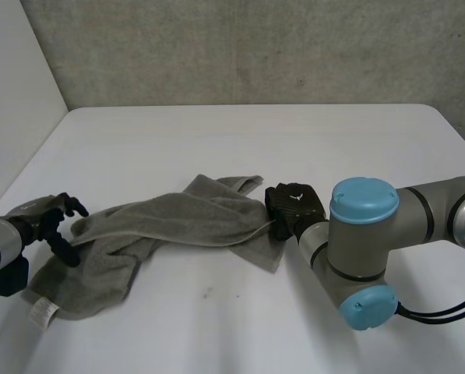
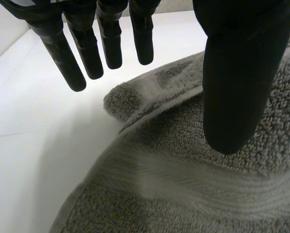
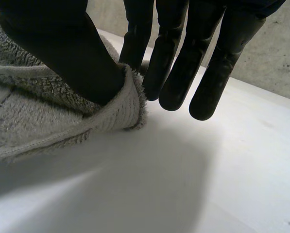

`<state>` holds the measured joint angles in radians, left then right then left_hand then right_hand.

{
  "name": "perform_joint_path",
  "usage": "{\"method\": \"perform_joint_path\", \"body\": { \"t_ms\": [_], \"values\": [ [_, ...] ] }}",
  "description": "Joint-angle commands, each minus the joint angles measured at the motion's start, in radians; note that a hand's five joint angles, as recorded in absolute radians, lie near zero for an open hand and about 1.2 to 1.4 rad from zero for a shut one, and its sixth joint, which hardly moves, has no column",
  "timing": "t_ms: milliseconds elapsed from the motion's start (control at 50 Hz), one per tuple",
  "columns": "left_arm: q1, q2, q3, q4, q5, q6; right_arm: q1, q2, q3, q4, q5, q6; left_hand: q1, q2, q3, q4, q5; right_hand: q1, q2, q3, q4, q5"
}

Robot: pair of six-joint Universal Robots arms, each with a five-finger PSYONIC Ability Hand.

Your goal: Fold the laundry

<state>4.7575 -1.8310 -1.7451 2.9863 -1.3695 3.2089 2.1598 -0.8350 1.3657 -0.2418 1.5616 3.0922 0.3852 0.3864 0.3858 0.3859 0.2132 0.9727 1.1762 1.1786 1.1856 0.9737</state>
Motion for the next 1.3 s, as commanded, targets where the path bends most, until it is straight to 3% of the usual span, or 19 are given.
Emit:
{"method": "perform_joint_path", "body": {
  "t_ms": [20, 180, 280, 400, 500, 620, 760, 940, 980, 1300],
  "values": [
    [0.010, 0.042, -0.020, -0.029, 0.007, 0.006, -0.001, -0.029, -0.002, 0.001, 0.002, 0.002, 0.060, 0.059, 0.060, 0.060, 0.058, 0.424, 0.220, 0.218, 0.211, 0.248],
    [0.009, 0.067, -0.051, -0.061, 0.009, 0.009, -0.024, -0.168, 0.010, 0.010, 0.000, -0.010, 0.069, 0.068, 0.068, 0.068, 0.066, 0.424, 0.220, 0.218, 0.211, 0.248],
    [0.010, 0.065, -0.065, -0.059, 0.010, 0.025, -0.095, -0.275, 0.044, 0.013, -0.012, -0.010, 0.306, 0.305, 0.305, 0.305, 0.303, 0.424, 0.220, 0.218, 0.211, 0.248],
    [0.004, 0.061, -0.066, -0.059, 0.009, 0.028, -0.121, -0.322, 0.075, 0.015, -0.018, -0.044, 0.427, 0.426, 0.427, 0.427, 0.425, 0.424, 0.220, 0.218, 0.211, 0.248],
    [-0.001, 0.062, -0.065, -0.058, 0.009, 0.031, -0.141, -0.355, 0.116, 0.021, -0.037, -0.171, 1.010, 1.008, 1.009, 1.009, 1.007, 0.424, 0.220, 0.218, 0.211, 0.248],
    [-0.014, 0.072, -0.056, -0.059, 0.010, 0.031, -0.153, -0.369, 0.139, 0.071, -0.066, -0.307, 1.011, 1.010, 1.010, 1.010, 1.008, 0.424, 0.220, 0.218, 0.211, 0.248],
    [-0.082, 0.079, -0.045, -0.070, 0.009, 0.045, -0.156, -0.421, 0.142, 0.251, -0.077, -0.480, 1.011, 1.010, 1.010, 1.010, 1.008, 0.424, 0.220, 0.218, 0.211, 0.248],
    [-0.105, 0.093, -0.080, -0.079, 0.016, 0.091, -0.222, -0.510, 0.151, 0.364, -0.101, -0.541, 1.011, 1.010, 1.010, 1.010, 1.008, 0.424, 0.220, 0.218, 0.211, 0.248],
    [-0.108, 0.093, -0.094, -0.075, 0.015, 0.094, -0.239, -0.520, 0.162, 0.366, -0.127, -0.544, 0.459, 0.458, 0.458, 0.458, 0.456, 0.424, 0.220, 0.218, 0.211, 0.248],
    [-0.108, 0.090, -0.100, -0.052, 0.009, 0.092, -0.261, -0.506, 0.170, 0.361, -0.147, -0.540, 0.424, 0.423, 0.424, 0.424, 0.422, 0.424, 0.220, 0.218, 0.211, 0.248]
  ]
}}
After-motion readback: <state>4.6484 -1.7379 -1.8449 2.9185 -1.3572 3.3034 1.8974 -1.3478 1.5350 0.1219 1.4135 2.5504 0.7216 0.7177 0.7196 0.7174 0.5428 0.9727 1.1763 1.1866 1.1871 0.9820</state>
